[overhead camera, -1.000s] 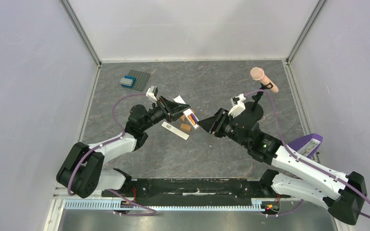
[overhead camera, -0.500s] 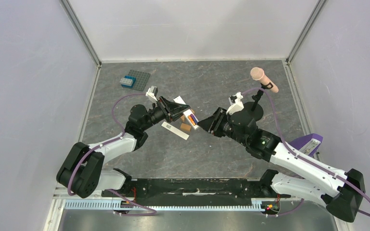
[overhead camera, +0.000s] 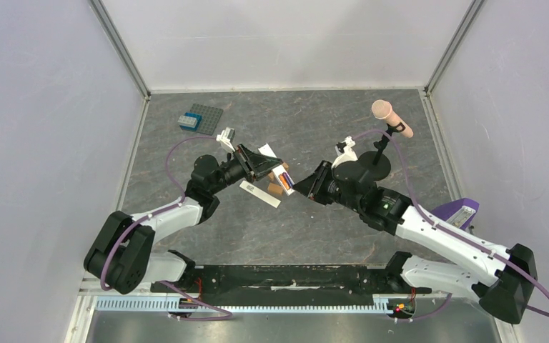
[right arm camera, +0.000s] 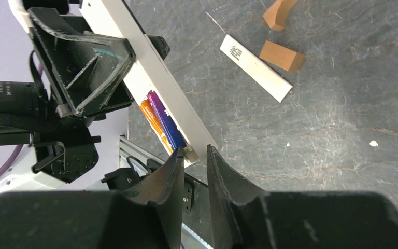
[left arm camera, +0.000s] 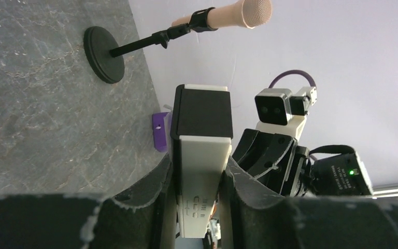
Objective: Load the batteries into the remote control
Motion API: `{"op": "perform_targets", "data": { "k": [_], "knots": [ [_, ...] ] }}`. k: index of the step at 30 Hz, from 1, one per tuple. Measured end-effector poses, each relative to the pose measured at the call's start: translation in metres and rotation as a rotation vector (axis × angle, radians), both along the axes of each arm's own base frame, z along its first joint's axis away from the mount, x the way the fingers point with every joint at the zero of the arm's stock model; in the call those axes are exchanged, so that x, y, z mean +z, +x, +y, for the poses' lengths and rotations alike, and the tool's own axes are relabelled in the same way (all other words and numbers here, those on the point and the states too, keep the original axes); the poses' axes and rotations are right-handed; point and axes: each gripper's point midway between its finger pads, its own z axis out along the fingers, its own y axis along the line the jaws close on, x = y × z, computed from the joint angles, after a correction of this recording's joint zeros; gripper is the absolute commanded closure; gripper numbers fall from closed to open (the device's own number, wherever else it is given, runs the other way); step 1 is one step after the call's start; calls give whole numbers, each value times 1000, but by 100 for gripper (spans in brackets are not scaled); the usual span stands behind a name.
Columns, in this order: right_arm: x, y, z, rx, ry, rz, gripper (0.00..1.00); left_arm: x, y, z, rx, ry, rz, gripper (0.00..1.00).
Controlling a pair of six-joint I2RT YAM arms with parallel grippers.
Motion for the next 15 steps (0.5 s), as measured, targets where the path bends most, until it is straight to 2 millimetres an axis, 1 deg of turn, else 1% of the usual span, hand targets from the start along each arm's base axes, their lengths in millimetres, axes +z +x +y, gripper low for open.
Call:
{"op": "perform_targets", "data": {
  "k": [5, 10, 12, 15],
  "knots": [
    [-10, -2, 2, 2, -23, 47, 83, -4, -3, -1, -17, 43, -63, 98],
    [-18, -3, 3, 5, -48, 83, 83, -8, -5, -1, -30, 82, -108, 98],
    [-20, -4, 3, 6, -56, 94, 81, -10, -6, -1, -34, 95, -119, 98],
    [-22, -4, 3, 4, -61, 106, 74, -12, -6, -1, -36, 105, -116, 98]
  ]
}}
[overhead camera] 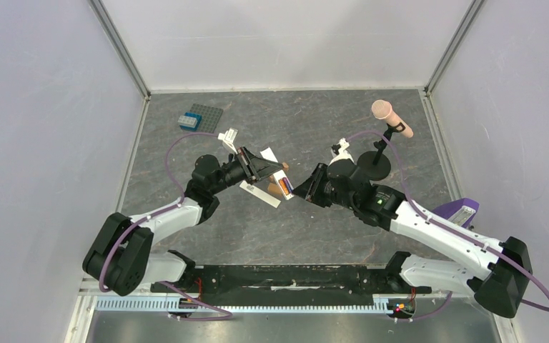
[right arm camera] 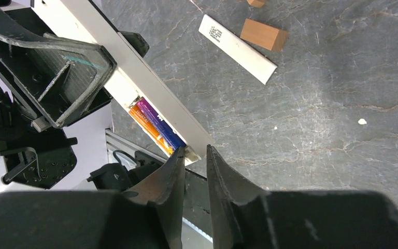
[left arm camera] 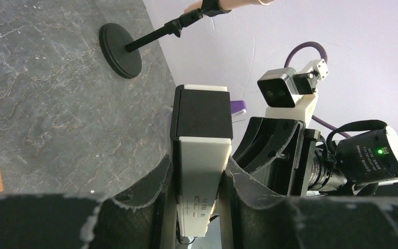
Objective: Load the batteries into the remote control
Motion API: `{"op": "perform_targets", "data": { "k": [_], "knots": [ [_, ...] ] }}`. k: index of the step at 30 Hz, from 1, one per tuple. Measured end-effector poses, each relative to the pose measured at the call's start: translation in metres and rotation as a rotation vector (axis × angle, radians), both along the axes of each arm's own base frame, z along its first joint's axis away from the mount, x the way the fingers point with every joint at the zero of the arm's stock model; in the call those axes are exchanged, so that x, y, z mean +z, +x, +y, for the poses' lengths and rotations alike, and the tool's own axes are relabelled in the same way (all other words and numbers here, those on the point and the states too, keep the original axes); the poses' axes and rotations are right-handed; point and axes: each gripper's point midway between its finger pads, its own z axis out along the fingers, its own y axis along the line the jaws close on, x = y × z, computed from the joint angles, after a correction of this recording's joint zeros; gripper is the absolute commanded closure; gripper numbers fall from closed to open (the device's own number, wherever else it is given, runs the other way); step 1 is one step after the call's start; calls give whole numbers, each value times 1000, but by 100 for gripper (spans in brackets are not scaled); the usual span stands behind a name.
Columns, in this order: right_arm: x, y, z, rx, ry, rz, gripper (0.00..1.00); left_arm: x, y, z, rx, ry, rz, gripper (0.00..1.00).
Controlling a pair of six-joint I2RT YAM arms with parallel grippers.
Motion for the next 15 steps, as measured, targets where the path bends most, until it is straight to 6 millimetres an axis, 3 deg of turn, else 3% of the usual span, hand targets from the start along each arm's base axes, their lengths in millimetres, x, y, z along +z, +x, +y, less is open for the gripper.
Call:
{"op": "perform_targets", "data": {
  "k": [4, 15],
  "knots": [
    [-4, -2, -2, -3, -14, 14, 64, -3, -1, 0, 0, 12, 13, 98],
    [3, -4, -13, -17, -26, -11, 53, 4, 0, -2, 21, 27, 27, 98]
  ]
}}
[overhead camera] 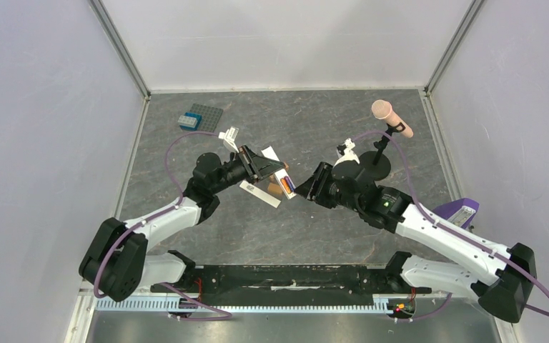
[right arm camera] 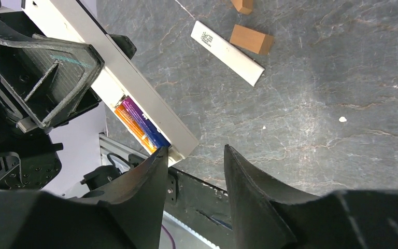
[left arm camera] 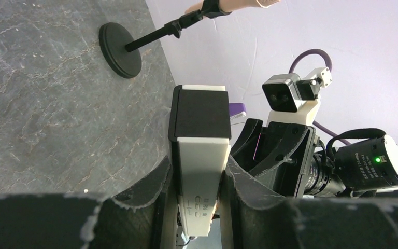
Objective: Load the batteries into the remote control
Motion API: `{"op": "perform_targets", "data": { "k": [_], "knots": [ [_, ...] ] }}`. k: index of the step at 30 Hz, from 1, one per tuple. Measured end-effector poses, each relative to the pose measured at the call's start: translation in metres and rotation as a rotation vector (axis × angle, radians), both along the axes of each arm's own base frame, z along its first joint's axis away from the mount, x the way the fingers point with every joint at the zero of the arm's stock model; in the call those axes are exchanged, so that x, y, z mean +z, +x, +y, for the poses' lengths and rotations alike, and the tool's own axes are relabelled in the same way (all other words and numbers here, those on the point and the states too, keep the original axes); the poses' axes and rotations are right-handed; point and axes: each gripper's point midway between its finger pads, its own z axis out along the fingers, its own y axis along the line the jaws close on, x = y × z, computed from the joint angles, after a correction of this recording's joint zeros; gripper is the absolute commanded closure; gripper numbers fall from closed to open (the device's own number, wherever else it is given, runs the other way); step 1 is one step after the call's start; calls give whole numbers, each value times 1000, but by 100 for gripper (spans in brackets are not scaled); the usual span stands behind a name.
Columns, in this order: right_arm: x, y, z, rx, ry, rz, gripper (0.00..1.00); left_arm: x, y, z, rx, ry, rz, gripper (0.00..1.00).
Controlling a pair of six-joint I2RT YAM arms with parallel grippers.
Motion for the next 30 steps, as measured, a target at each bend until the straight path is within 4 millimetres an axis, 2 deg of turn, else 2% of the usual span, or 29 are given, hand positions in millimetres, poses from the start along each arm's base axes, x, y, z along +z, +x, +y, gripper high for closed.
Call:
{"op": "perform_targets", "data": {
  "k": [4, 10, 17, 23, 30],
  "knots": [
    [6, 1, -7, -14, -3, -29, 50, 4, 0, -2, -2, -3, -5, 98],
    [18, 2, -13, -25, 6, -75, 46, -1, -1, -3, -1, 10, 17, 98],
    [24, 1, -7, 53, -9, -142, 21, 0, -6, -5, -39, 24, -1, 98],
    [39, -4, 8, 232, -30, -294, 20, 20, -30, -15, -222, 26, -121, 98],
    [46, -21, 19, 435, -52, -412, 21, 32, -59, -18, -400, 14, -218, 98]
  ]
}}
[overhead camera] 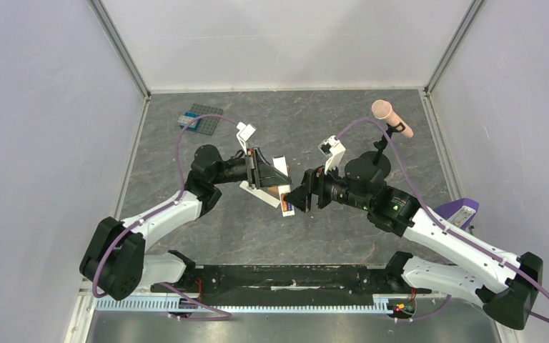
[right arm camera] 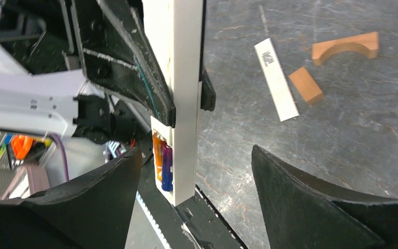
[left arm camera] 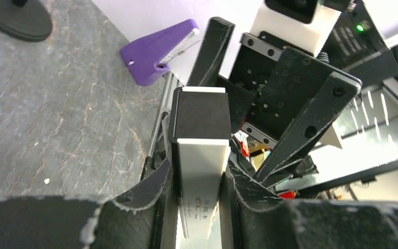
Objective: Load the batteries into the remote control
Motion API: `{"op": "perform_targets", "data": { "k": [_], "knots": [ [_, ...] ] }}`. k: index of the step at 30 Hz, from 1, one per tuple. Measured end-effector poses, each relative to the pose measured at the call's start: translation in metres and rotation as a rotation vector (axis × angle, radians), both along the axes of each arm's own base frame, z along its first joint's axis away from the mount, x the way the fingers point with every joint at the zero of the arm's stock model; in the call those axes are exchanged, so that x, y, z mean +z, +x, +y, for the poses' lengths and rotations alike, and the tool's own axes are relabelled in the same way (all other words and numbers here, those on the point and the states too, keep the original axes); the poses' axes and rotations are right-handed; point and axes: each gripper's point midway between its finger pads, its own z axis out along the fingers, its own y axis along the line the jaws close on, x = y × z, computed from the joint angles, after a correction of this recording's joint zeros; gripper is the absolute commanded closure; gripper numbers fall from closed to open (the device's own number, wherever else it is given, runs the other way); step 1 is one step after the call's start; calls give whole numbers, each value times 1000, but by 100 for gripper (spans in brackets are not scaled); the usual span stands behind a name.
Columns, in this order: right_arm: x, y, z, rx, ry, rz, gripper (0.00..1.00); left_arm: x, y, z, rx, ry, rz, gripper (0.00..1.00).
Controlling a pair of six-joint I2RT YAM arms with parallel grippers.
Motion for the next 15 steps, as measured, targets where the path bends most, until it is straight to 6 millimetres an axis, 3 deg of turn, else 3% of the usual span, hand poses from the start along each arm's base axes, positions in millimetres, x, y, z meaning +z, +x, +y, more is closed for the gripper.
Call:
{"op": "perform_targets", "data": {
  "k": [7, 15],
  "knots": [
    [8, -21, 10, 166, 26, -44, 27, 23, -14, -1, -106, -85, -80, 98],
    [9, -26, 17, 198, 83, -54, 45, 38, -23, 0, -162, -148, -107, 98]
  ]
}}
